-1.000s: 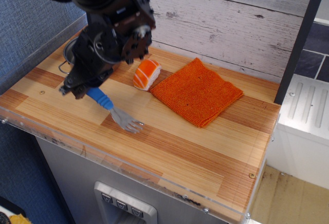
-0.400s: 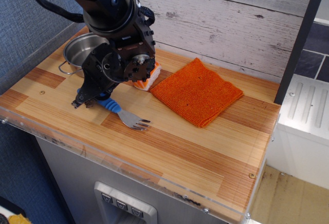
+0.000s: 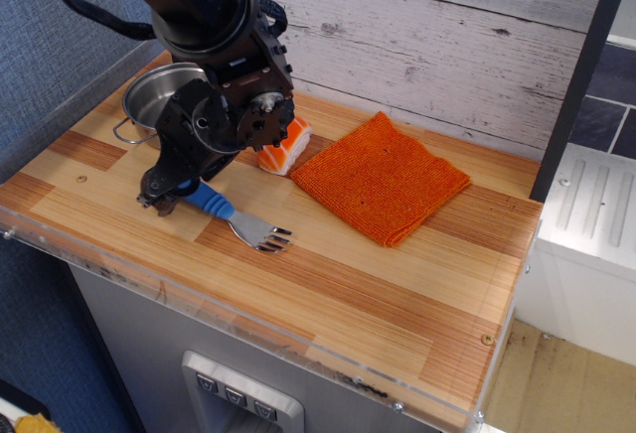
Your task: PICK UP THE SPOON ANDPUT ON THE TABLE
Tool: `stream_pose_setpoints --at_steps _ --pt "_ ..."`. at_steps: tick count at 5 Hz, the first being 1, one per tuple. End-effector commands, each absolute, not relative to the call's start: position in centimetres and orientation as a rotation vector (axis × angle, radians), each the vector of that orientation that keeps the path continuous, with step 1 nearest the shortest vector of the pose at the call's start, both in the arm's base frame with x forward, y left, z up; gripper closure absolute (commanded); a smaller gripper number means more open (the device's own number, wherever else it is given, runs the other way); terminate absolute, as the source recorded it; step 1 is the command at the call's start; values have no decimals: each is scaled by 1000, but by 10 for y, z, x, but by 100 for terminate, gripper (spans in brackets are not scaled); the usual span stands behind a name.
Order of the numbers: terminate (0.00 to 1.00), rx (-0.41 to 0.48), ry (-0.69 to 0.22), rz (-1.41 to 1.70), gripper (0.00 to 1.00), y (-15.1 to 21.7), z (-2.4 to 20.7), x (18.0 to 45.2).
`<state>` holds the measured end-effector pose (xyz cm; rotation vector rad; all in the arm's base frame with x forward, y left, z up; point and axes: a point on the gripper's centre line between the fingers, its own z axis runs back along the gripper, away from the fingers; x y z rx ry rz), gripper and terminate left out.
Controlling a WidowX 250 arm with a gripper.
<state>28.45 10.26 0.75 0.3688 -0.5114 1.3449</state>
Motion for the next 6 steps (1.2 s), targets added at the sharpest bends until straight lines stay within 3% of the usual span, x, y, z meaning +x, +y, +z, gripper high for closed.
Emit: stream_pose_setpoints --at_steps 1,3,4,6 --pt "0 339 -588 1308 0 91 42 291" --pt "0 351 -702 1194 0 85 100 297" --pt "0 419 -690 1119 0 76 125 297" --pt "0 419 -690 1119 0 76 125 297"
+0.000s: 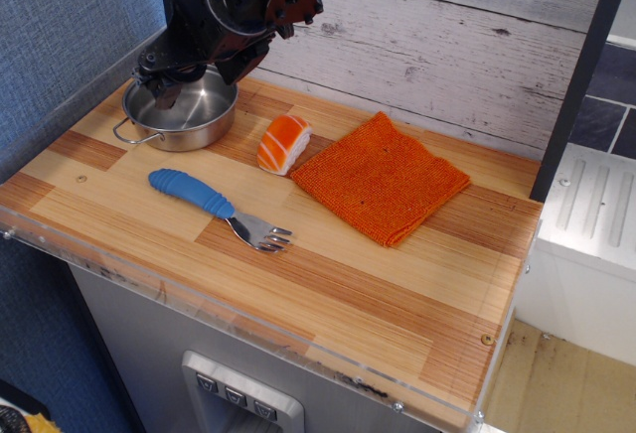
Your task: PICK UP THE SPOON ANDPUT ON THE TABLE
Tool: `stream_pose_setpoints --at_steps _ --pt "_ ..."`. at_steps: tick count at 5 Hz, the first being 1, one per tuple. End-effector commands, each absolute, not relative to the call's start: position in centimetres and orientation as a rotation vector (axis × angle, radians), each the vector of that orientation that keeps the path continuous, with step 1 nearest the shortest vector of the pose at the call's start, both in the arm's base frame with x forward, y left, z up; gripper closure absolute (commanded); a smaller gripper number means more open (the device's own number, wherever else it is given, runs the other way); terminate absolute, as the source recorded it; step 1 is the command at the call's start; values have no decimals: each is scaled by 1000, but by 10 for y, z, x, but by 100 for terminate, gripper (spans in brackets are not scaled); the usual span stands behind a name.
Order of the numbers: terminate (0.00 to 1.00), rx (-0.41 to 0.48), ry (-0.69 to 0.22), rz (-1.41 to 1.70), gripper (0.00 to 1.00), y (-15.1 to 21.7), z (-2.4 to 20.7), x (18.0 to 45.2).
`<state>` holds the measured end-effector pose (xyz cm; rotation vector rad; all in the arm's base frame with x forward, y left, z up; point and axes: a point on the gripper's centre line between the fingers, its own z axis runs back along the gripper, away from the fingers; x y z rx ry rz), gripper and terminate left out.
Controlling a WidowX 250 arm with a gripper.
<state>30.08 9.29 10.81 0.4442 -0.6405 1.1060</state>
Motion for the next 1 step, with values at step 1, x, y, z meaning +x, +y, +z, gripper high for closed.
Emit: stream_pose_setpoints --at_steps 1 --pt "100 419 -690 1119 0 76 125 297"
